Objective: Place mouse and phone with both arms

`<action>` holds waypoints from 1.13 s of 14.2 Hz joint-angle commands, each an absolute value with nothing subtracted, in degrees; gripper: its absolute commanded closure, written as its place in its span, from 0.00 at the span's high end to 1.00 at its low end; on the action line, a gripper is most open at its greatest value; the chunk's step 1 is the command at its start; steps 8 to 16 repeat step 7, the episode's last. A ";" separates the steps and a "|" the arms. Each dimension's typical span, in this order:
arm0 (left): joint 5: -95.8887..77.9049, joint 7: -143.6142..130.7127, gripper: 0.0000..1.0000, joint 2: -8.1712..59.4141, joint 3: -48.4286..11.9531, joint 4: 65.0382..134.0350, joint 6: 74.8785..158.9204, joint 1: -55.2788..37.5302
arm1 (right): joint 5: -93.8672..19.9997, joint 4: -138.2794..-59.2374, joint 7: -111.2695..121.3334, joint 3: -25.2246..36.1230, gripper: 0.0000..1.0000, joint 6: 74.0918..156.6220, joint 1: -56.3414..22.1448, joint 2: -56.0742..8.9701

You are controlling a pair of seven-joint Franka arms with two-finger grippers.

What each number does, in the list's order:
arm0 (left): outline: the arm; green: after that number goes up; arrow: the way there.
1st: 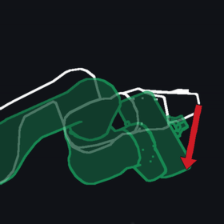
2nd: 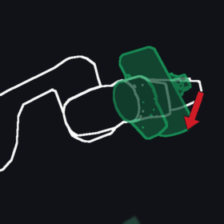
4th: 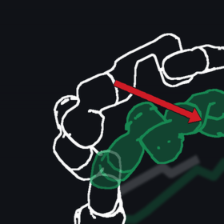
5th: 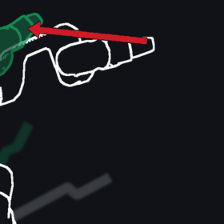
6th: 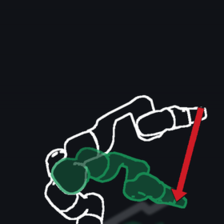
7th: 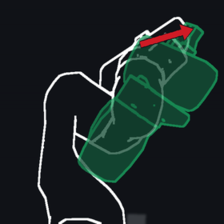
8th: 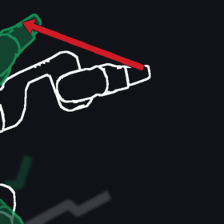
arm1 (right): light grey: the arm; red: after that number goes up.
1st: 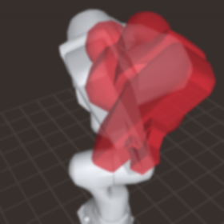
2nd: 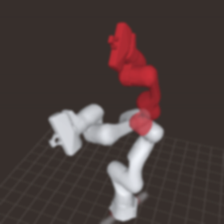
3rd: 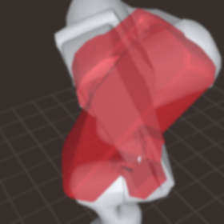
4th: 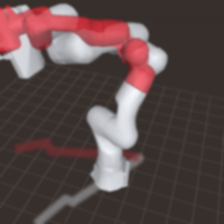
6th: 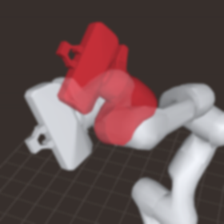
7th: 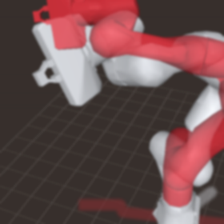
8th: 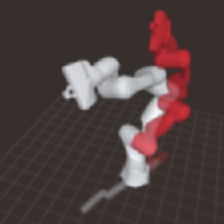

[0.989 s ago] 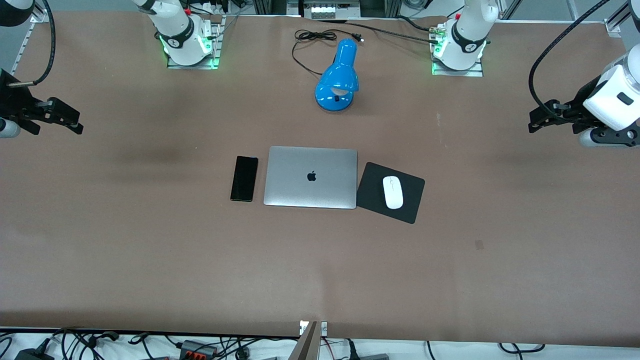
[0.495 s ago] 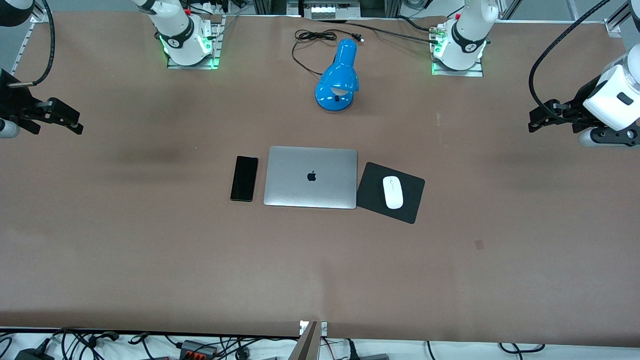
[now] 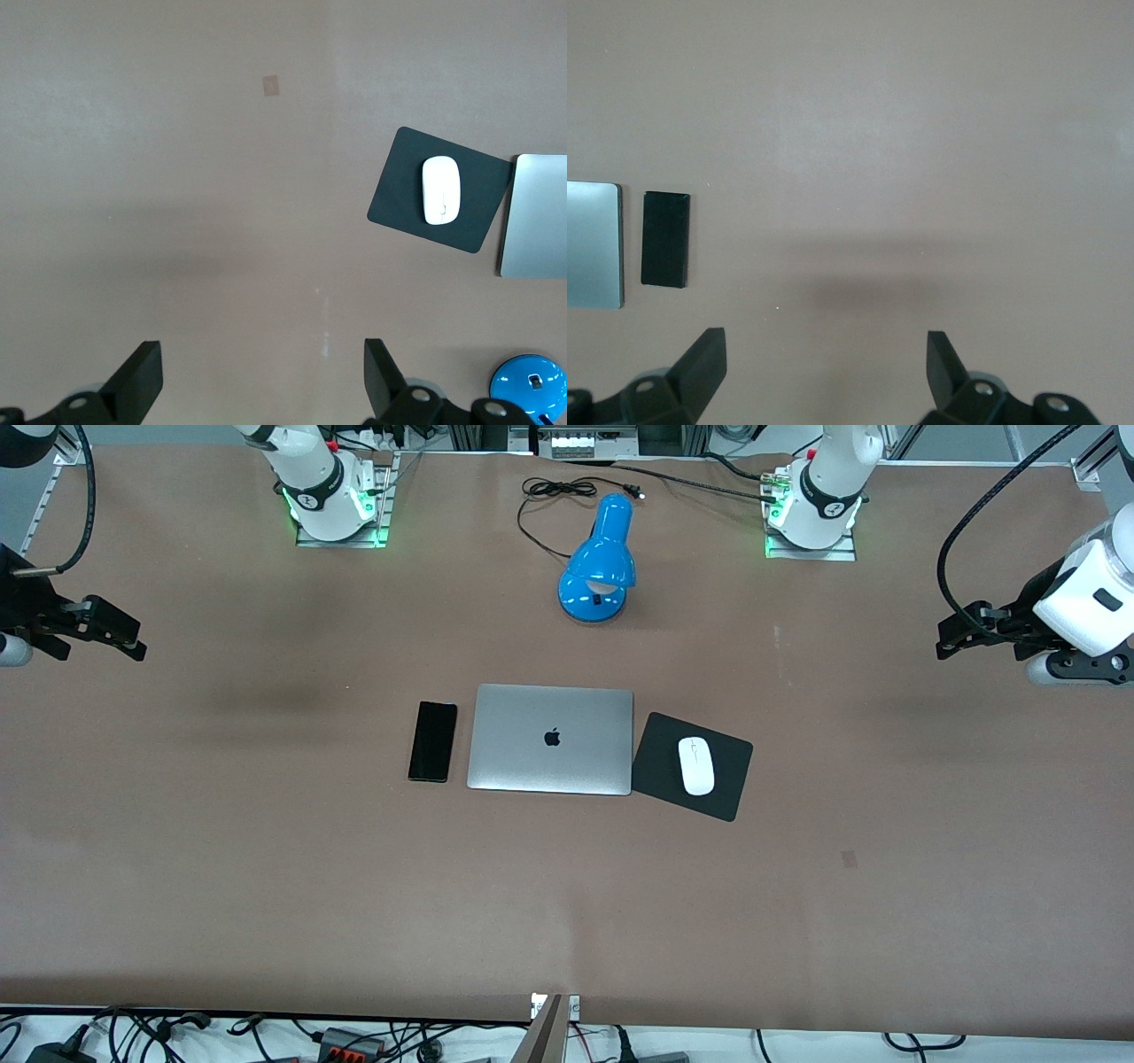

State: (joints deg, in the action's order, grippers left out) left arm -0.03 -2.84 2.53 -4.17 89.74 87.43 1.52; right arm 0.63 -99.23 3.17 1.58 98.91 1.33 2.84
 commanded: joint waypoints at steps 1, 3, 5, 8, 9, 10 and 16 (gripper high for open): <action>0.79 -3.16 1.00 2.29 -4.48 88.77 86.22 1.67 | 0.62 -99.49 2.46 1.50 1.00 98.00 1.23 4.13; 0.79 -3.16 1.00 2.29 -4.48 88.77 86.22 1.76 | 0.62 -99.49 2.55 1.58 1.00 97.82 1.23 4.22; 0.70 -3.16 1.00 2.37 -4.48 88.77 86.22 1.76 | 0.62 -99.49 3.07 1.58 1.00 97.47 1.23 4.31; 0.70 -3.16 1.00 2.37 -4.39 88.77 86.22 1.76 | 0.62 -99.49 3.25 1.58 1.00 97.29 1.23 4.31; 0.70 -3.16 1.00 2.37 -4.39 88.77 86.22 1.76 | 0.62 -99.49 3.25 1.58 1.00 97.29 1.23 4.31; 0.70 -3.16 1.00 2.37 -4.39 88.77 86.22 1.76 | 0.62 -99.49 3.25 1.58 1.00 97.29 1.23 4.31; 0.70 -3.16 1.00 2.37 -4.39 88.77 86.22 1.76 | 0.62 -99.49 3.25 1.58 1.00 97.29 1.23 4.31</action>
